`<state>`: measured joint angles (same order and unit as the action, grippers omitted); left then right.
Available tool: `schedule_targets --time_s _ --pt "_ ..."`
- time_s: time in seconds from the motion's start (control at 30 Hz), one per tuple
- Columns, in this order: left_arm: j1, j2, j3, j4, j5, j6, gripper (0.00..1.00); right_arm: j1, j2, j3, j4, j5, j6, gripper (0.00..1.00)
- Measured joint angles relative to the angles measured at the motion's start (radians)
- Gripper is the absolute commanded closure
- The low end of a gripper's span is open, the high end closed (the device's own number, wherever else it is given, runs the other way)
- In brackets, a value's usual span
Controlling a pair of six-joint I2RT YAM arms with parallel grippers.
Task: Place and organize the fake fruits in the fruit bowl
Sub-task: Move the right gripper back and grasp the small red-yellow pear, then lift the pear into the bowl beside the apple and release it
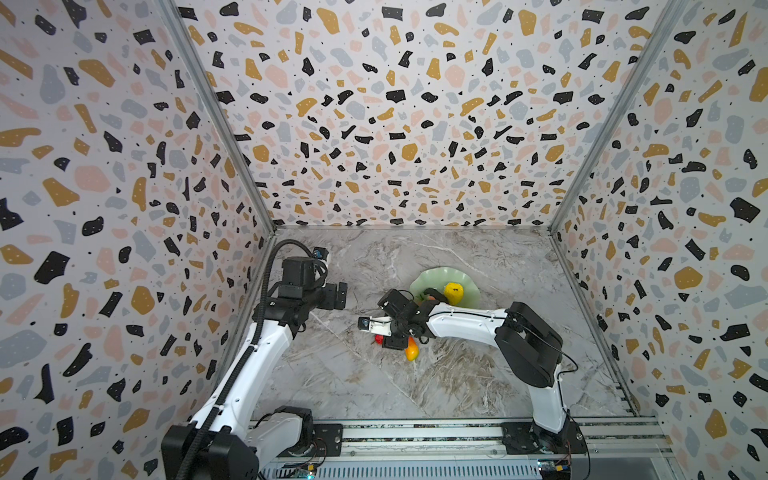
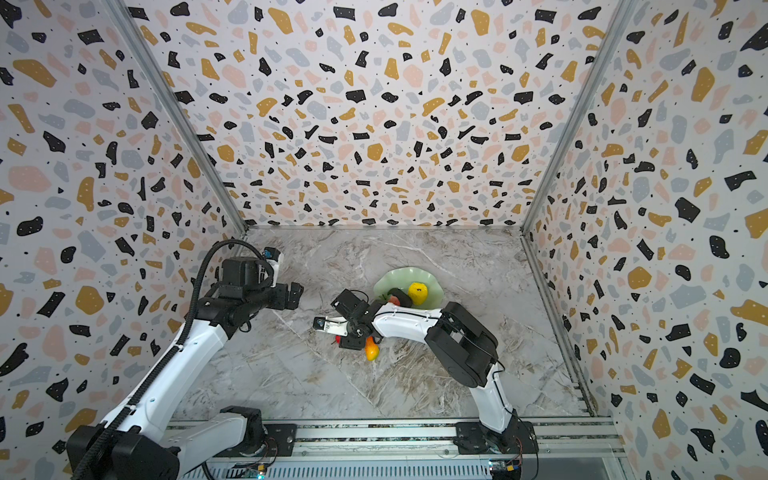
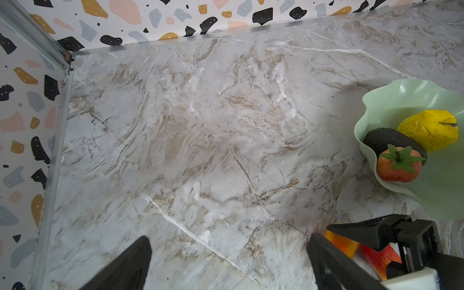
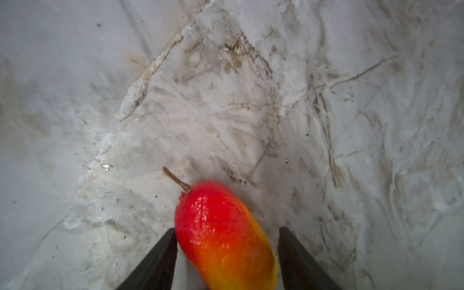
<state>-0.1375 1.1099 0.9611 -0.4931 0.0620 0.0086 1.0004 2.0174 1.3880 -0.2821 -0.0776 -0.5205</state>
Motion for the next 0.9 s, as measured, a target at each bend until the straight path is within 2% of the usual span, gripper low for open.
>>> schedule_targets --time_s 0.2,0.43,0.7,0.9 --pt "0.000 0.000 0.000 0.000 0.000 0.000 0.00 -0.005 0.015 0.018 -0.002 -0.006 0.010 0.53" --pt "0.000 0.000 0.000 0.000 0.000 0.000 0.00 -0.019 0.026 0.054 -0.006 -0.021 0.053 0.63" --pt "0.000 0.000 0.000 0.000 0.000 0.000 0.00 -0.043 0.015 0.059 -0.018 -0.043 0.094 0.64" --pt "0.000 0.000 0.000 0.000 0.000 0.000 0.00 -0.154 -0.161 -0.019 0.007 -0.076 0.162 0.66"
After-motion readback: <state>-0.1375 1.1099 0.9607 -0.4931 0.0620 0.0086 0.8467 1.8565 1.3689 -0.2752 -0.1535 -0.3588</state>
